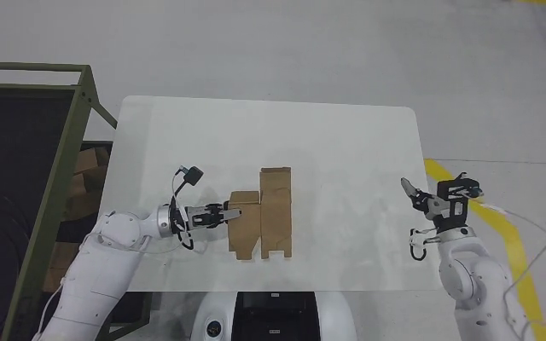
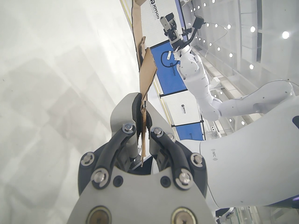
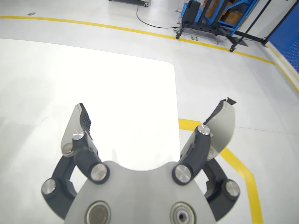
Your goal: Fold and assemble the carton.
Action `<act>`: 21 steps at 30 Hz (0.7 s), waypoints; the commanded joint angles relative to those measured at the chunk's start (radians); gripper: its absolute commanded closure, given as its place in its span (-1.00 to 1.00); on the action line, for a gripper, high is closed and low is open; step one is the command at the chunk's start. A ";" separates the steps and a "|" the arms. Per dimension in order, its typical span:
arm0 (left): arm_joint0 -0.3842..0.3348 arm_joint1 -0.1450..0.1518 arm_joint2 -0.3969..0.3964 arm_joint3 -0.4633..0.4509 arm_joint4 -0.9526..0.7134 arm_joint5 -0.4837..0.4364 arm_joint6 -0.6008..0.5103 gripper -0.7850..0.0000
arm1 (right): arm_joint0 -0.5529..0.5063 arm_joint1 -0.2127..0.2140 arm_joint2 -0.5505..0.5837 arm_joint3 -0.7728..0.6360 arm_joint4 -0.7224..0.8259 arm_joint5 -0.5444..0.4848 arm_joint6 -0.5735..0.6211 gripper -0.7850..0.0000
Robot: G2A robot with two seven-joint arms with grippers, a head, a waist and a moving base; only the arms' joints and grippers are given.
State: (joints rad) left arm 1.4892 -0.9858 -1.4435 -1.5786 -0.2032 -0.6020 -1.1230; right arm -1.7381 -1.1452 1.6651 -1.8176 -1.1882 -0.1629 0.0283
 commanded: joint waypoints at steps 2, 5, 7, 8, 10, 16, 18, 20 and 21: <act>0.012 0.004 -0.012 -0.020 0.002 0.001 0.008 1.00 | 0.018 -0.001 -0.026 -0.002 -0.019 -0.012 0.035 -1.00; 0.027 0.008 -0.025 -0.039 -0.002 -0.003 0.014 1.00 | 0.043 -0.001 -0.065 0.007 -0.018 -0.074 0.075 -1.00; 0.034 0.011 -0.031 -0.047 -0.004 -0.005 0.016 1.00 | 0.065 -0.001 -0.091 0.022 -0.019 -0.103 0.101 -1.00; 0.037 0.012 -0.033 -0.050 -0.005 -0.005 0.016 1.00 | 0.078 -0.002 -0.107 0.031 -0.013 -0.120 0.113 -1.00; 0.041 0.013 -0.035 -0.052 -0.013 -0.006 0.018 1.00 | 0.102 -0.004 -0.139 0.053 -0.006 -0.154 0.132 -1.00; 0.040 0.018 -0.036 -0.046 -0.031 -0.008 0.016 1.00 | 0.174 -0.006 -0.208 0.118 0.045 -0.285 0.178 -1.00; 0.040 0.019 -0.036 -0.043 -0.036 -0.012 0.016 1.00 | 0.191 -0.005 -0.223 0.134 0.068 -0.337 0.192 -1.00; 0.041 0.021 -0.036 -0.043 -0.039 -0.017 0.017 1.00 | 0.205 -0.004 -0.232 0.149 0.108 -0.392 0.202 -1.00; 0.042 0.021 -0.036 -0.043 -0.041 -0.019 0.018 1.00 | 0.212 -0.003 -0.234 0.158 0.132 -0.419 0.208 -1.00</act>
State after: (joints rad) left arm 1.5300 -0.9653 -1.4794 -1.6216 -0.2422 -0.6187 -1.1065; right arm -1.5325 -1.1492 1.4333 -1.6675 -1.0839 -0.5503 0.2306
